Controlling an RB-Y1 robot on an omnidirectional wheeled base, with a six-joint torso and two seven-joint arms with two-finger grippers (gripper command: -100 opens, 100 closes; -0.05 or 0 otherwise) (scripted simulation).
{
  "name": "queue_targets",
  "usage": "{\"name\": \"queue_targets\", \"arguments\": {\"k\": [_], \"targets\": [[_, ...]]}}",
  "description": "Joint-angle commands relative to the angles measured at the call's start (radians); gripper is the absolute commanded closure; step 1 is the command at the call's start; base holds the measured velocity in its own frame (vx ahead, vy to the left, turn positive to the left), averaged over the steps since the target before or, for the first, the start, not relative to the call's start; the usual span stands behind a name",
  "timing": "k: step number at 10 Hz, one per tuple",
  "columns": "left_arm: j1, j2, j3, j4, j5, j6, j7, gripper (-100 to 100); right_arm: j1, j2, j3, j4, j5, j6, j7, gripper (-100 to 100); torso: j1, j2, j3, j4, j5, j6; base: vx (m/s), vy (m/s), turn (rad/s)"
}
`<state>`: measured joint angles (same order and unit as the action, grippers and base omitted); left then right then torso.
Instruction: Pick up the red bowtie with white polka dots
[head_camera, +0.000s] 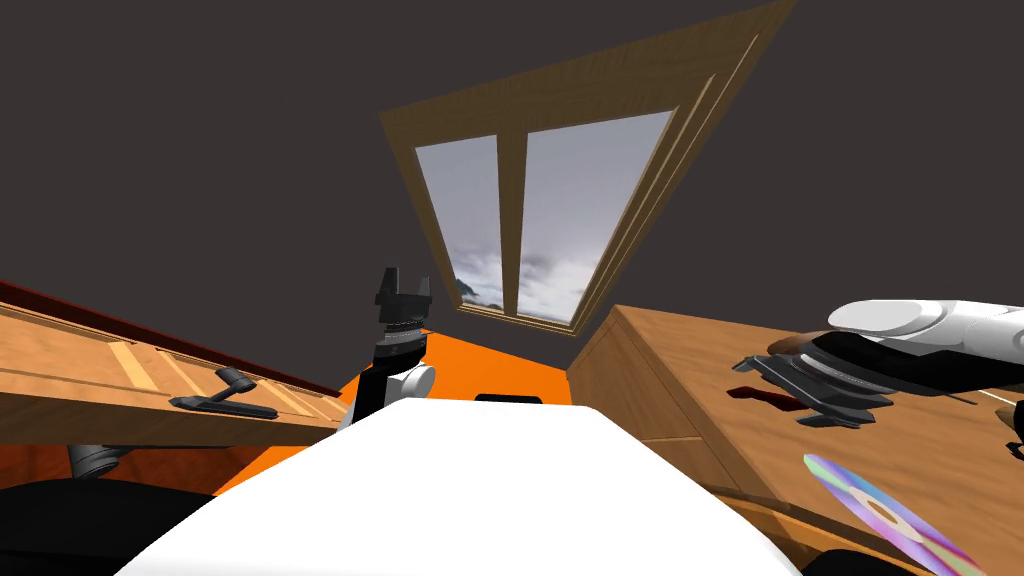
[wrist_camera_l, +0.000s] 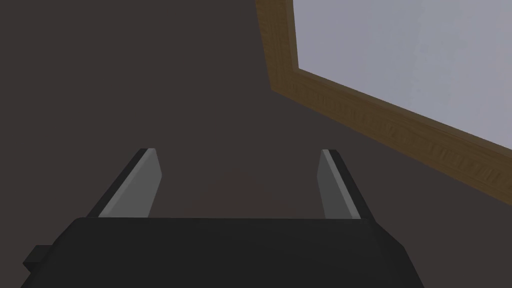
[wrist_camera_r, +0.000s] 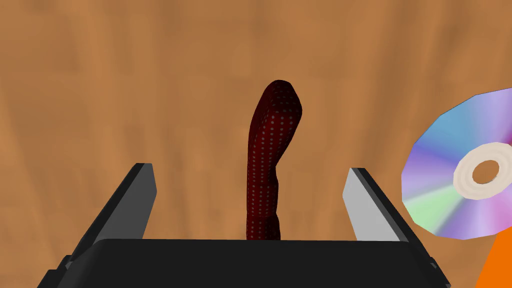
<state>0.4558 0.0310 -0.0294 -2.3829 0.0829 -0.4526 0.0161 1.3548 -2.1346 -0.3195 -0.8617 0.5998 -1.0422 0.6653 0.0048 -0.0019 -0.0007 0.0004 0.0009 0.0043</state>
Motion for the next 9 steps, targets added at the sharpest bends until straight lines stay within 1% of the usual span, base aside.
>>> {"name": "queue_targets", "arguments": {"k": [1,2,3,4,5,6,7,9], "targets": [[0.0,0.0,0.0,0.0,0.0,0.0,0.0,0,0.0,0.0,0.0,0.0,0.0,0.0,0.0,0,0.0,0.0,0.0,0.0,0.0,0.0,0.001,0.009,-0.006],[0.0,0.0,0.0,0.0,0.0,0.0,0.0,0,0.018,0.012,0.003,-0.029,-0.006,0.036,-0.001,-100,-0.003,0.0,0.0,0.0,-0.001,0.0,0.01,-0.011,0.051],[0.0,0.0,0.0,0.0,0.0,0.0,0.0,0,0.022,0.015,0.003,-0.036,-0.007,0.045,-0.001,-100,-0.005,0.0,0.0,0.0,-0.002,0.0,0.013,-0.023,0.038],[0.0,0.0,0.0,0.0,0.0,0.0,0.0,0,0.036,0.024,0.005,-0.058,-0.012,0.072,-0.001,-100,-0.006,-0.001,0.0,0.0,-0.002,0.0,0.015,-0.025,0.036],[0.0,0.0,0.0,0.0,0.0,0.0,0.0,0,0.045,0.03,0.007,-0.072,-0.015,0.091,-0.002,-100,-0.007,-0.001,0.0,0.0,-0.002,0.0,0.016,-0.027,0.039],[0.0,0.0,0.0,0.0,0.0,0.0,0.0,0,0.06,0.017,-0.002,-0.051,-0.03,0.075,0.005,-100,-0.007,-0.001,-0.001,0.0,-0.002,0.0,0.007,-0.012,0.007],[0.0,0.0,0.0,0.0,0.0,0.0,0.0,0,0.061,0.017,-0.003,-0.053,-0.03,0.08,0.006,100,-0.006,-0.001,0.0,0.0,-0.002,0.0,0.0,0.0,0.0],[0.0,0.0,0.0,0.0,0.0,0.0,0.0,0,0.061,0.018,-0.002,-0.053,-0.03,0.078,0.006,100,-0.006,-0.001,0.0,0.0,-0.002,-0.001,-0.001,0.0,-0.006]]}}
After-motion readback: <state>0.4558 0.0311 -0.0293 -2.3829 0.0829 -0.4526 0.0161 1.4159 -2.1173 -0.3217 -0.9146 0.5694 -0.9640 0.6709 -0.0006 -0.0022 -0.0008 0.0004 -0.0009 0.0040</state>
